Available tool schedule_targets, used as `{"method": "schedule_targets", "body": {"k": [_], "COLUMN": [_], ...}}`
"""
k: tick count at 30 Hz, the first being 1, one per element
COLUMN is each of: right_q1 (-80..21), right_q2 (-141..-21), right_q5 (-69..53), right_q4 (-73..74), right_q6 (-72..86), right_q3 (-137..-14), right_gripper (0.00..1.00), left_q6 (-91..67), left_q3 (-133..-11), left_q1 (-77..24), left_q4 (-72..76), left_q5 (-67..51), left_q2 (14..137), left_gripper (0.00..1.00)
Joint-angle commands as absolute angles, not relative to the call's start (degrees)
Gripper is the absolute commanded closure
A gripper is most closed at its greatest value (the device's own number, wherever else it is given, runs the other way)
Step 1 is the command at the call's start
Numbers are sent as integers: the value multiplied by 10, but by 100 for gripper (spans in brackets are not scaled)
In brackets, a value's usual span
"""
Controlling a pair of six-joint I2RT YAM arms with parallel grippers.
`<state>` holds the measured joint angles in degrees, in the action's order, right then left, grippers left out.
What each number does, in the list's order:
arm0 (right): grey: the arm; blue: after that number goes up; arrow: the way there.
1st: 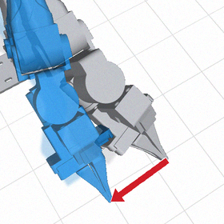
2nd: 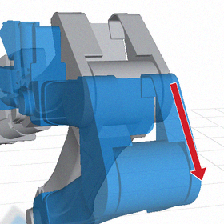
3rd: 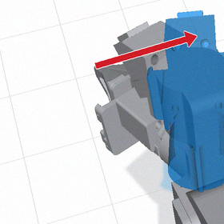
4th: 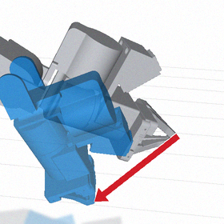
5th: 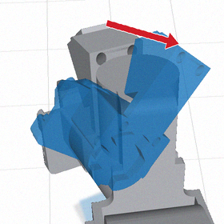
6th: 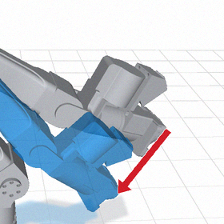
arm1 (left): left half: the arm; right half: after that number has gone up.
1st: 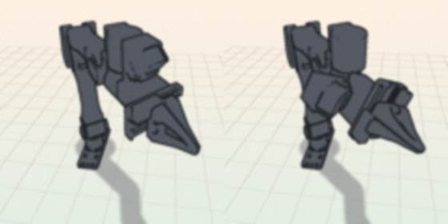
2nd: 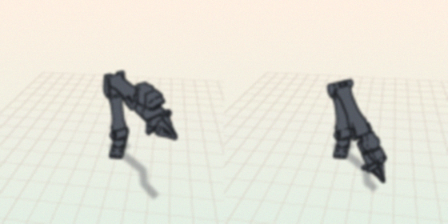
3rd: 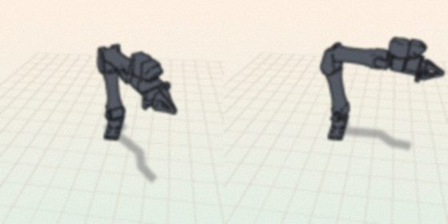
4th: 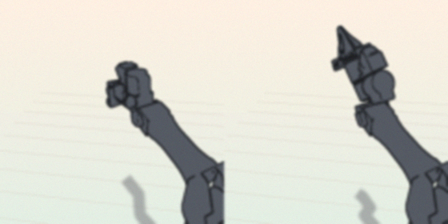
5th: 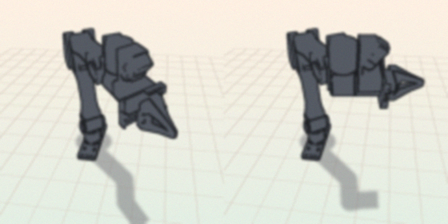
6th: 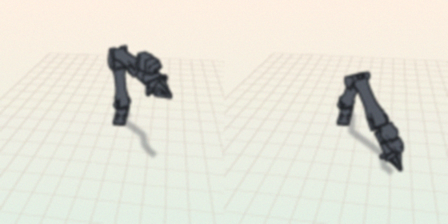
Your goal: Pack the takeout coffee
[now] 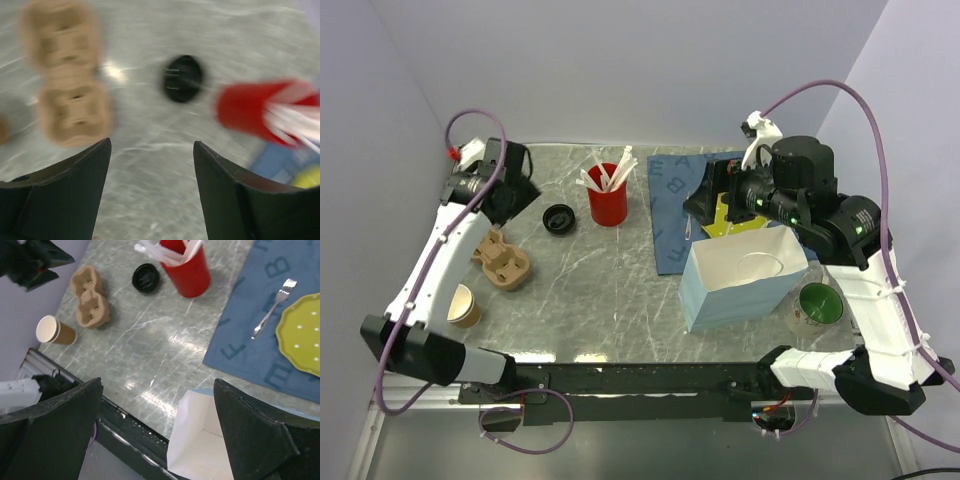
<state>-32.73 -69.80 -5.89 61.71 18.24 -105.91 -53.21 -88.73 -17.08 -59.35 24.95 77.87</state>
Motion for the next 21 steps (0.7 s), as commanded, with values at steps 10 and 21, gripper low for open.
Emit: {"method": "schedule_targets", "body": {"k": [10,21], "right_q1": [-324,-324], "right_q2": [-656,-727], "right_q5": [-206,-257], "right_q4": [504,554], "right_q6": [191,179], "right_q3": [-929,-1005], "right_gripper": [6,9], "left_q6": [-716,-782], "left_q3": [-762,-702], "left_q1": [-30,47], "left_q4": [-786,-760], "left_q5": [359,463], "left_q2": [728,703], "left_gripper": [46,40]}}
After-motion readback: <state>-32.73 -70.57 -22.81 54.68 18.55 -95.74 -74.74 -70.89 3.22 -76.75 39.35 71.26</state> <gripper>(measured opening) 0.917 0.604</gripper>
